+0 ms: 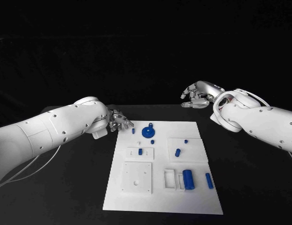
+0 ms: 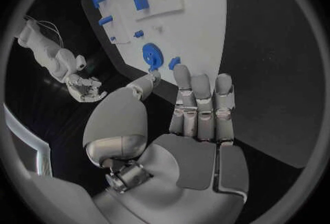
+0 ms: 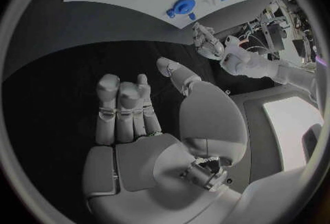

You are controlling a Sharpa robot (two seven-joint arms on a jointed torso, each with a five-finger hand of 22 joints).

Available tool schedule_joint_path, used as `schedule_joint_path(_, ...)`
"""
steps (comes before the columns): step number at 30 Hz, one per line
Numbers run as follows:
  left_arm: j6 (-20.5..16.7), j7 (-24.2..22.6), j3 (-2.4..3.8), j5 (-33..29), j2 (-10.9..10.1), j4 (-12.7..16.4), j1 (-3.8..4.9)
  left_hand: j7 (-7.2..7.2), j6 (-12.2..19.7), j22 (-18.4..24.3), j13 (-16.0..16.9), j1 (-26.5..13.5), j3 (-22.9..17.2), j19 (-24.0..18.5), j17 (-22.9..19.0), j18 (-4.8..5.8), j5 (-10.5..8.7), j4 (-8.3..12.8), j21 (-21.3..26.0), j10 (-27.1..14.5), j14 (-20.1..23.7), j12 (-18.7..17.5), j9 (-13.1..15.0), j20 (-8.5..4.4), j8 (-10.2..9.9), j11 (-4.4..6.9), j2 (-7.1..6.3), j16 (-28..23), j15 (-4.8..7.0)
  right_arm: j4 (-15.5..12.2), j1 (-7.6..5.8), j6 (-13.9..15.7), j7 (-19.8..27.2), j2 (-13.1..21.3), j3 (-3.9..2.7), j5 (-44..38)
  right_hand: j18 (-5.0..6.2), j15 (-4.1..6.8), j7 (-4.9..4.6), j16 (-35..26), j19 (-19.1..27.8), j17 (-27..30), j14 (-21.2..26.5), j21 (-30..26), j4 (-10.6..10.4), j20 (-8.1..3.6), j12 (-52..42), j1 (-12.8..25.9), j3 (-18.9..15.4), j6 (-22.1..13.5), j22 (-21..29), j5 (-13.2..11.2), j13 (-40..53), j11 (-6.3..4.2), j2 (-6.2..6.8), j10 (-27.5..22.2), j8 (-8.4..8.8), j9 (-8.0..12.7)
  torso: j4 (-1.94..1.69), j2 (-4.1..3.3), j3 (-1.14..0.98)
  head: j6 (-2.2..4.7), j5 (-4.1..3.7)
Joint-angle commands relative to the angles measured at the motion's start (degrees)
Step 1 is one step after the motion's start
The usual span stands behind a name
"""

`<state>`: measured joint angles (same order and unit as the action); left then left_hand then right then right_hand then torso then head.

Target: Assemble the parts on the task board

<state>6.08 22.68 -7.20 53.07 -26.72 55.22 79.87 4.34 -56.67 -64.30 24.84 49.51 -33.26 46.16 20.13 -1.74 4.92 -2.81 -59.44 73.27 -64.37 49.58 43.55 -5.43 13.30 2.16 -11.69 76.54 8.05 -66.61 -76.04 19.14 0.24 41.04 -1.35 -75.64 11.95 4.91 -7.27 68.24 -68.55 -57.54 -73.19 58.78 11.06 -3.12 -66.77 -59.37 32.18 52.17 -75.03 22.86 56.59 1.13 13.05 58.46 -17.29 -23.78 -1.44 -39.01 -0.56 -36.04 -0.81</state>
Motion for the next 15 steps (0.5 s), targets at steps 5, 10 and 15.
schedule_joint_path(5, 1.75, -1.57, 0.05, -0.72, 1.46, -1.97, 0.01, 0.06, 0.23, -0.07, 0.01, -0.56, 0.21, -0.22, -0.1, 0.58, -0.24, -0.29, 0.21, -0.35, 0.25, -0.17, -0.1, -7.92, -0.1, -0.07, 0.2, -0.26, -0.05, -0.55, -0.03, -0.02, 0.34, 0.08, -0.17, -0.4, 3.05, 0.2, -0.4, -0.26, -0.06, 0.09, 0.22, -0.21, -0.28, -0.39, 0.03, 0.05, -0.03, -0.12, -0.76, 0.33, -0.09, 0.05, 0.42, -0.16, 0.2, 0.07, 0.18, -0.57, 0.25, 0.25, -0.33)
schedule_joint_path(10, 1.54, -1.61, 0.06, -0.72, 1.65, -2.53, 0.02, 0.06, 0.28, -0.1, 0.05, -0.73, 0.31, -0.21, -0.13, 0.56, -0.32, -0.45, 0.22, -0.35, 0.23, -0.13, -0.11, -7.91, -0.08, -0.07, 0.41, -0.21, -0.05, -0.55, -0.03, -0.02, 0.33, 0.06, -0.21, -0.4, 3.05, 0.21, -0.4, -0.26, -0.07, 0.09, 0.21, -0.21, -0.26, -0.39, 0.02, 0.01, -0.02, -0.12, -0.76, 0.36, -0.09, 0.05, 0.42, -0.15, 0.2, 0.07, 0.26, -0.83, 0.34, 0.33, -0.34)
schedule_joint_path(15, 1.84, -1.71, 0.06, -0.72, 2.0, -3.15, 0.03, 0.05, 0.3, -0.12, 0.08, -0.8, 0.36, -0.21, -0.16, 0.55, -0.34, -0.54, 0.23, -0.36, 0.22, -0.1, -0.12, -7.91, -0.05, -0.07, 0.61, -0.17, -0.04, -0.55, -0.03, -0.03, 0.34, -0.04, -0.22, -0.4, 3.05, 0.21, -0.4, -0.26, -0.08, 0.09, 0.21, -0.21, -0.26, -0.4, 0.02, -0.02, -0.02, -0.12, -0.76, 0.37, -0.1, 0.05, 0.41, -0.15, 0.2, 0.07, 0.2, -0.89, 0.35, 0.4, -0.29)
